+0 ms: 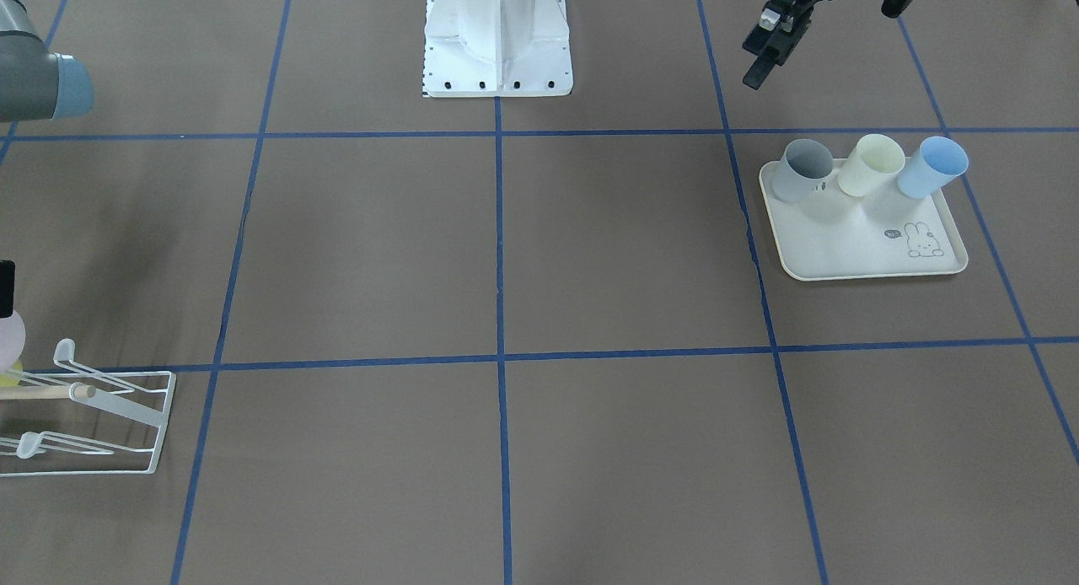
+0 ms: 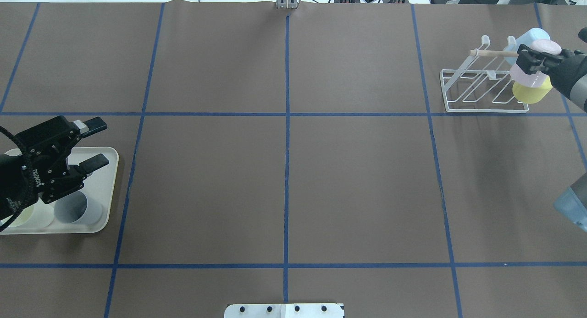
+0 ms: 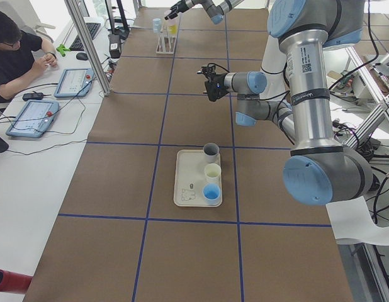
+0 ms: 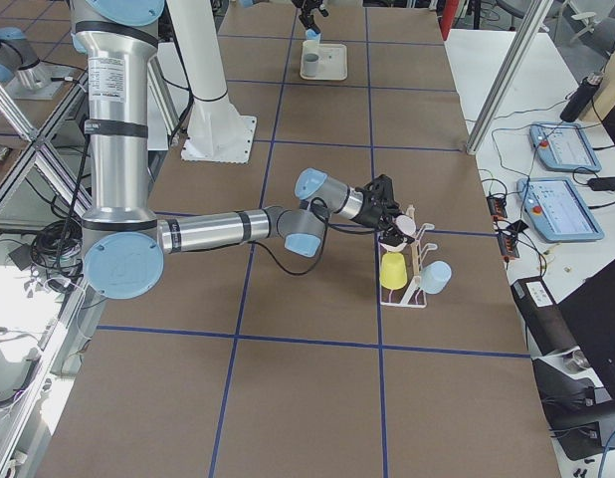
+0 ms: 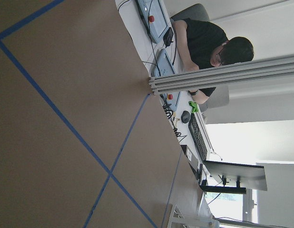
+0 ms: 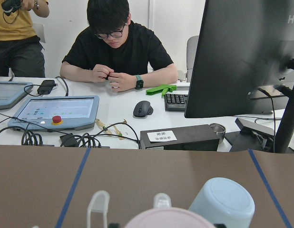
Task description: Transfer IKEA cup to right arm and place on rack
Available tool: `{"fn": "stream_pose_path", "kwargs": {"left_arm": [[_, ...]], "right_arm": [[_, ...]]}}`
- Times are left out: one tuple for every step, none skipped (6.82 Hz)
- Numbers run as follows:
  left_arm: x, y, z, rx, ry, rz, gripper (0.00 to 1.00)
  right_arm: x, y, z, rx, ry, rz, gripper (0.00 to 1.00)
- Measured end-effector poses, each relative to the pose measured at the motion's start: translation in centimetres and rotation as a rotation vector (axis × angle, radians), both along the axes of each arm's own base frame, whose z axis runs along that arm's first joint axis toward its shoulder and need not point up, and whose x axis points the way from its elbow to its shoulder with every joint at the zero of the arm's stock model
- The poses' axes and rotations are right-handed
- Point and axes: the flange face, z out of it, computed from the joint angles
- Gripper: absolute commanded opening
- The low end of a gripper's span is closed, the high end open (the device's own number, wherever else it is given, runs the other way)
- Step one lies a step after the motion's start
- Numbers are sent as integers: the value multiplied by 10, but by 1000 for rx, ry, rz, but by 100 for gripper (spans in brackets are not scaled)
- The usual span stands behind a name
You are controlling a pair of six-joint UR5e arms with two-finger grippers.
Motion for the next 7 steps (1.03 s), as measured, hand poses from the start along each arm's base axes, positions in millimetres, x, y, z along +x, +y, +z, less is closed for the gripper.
{"fn": "stream_pose_path", "kwargs": {"left_arm": [[0,0,0,0,0,0,100],[0,0,0,0,-1,0,100],[0,0,0,-1,0,0,100],[1,0,1,-1,0,0,100],[1,0,1,-1,1,0,100],[2,-1,1,-2,1,0,100],[2,-1,1,-2,1,0,100]], "right_arm": [[-5,1,-1,2,-1,-8,0],[-7,0,-2,3,-2,-11,0],[-8,0,-2,4,-2,-12,0],[-9,0,-1,2,-1,-13,0],[-10,-1,4,-5,4,-14,0],[-11,-1,7,-10,7,-15,0],[-12,-1,9,-12,8,-16,0]]}}
